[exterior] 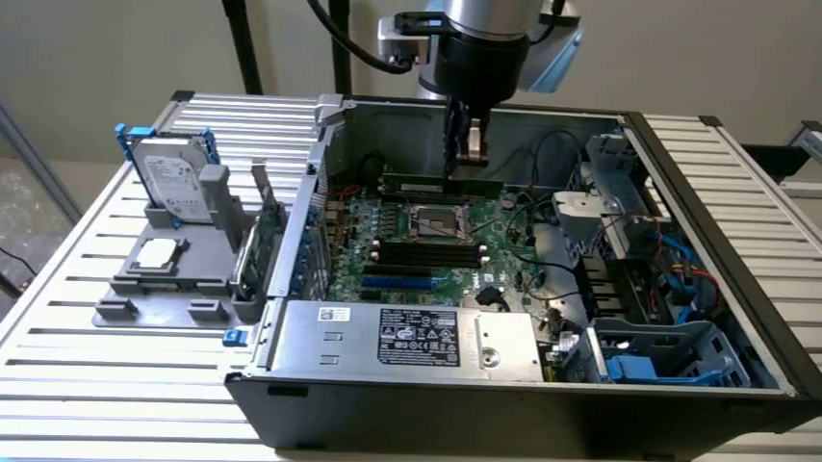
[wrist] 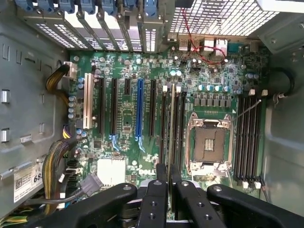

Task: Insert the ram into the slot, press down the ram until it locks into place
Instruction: 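Insert the ram into the slot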

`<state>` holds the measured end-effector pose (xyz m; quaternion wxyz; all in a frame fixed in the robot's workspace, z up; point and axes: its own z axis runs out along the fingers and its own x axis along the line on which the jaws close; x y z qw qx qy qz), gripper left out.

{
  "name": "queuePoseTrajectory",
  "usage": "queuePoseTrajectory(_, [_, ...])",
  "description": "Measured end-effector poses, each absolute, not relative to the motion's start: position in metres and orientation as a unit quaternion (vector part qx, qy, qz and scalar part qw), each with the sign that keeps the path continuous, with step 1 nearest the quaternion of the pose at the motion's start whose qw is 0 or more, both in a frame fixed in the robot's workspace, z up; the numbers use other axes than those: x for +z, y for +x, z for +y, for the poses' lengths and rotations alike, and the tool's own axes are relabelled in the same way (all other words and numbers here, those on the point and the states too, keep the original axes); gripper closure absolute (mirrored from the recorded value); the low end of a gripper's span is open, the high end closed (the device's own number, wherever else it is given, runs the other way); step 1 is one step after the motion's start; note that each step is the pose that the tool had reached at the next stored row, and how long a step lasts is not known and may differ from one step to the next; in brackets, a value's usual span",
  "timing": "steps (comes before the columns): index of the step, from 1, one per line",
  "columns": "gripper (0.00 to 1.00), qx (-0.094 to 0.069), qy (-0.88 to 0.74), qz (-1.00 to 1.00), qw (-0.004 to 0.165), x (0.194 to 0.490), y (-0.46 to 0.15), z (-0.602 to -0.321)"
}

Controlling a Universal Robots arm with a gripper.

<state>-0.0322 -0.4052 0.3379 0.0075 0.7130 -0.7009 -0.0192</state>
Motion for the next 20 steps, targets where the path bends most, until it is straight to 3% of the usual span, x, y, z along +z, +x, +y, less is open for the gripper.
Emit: queuePoseTrajectory(20, [0.86, -0.019, 0.713, -0.701, 0.008, 0.302, -0.032, -0.397])
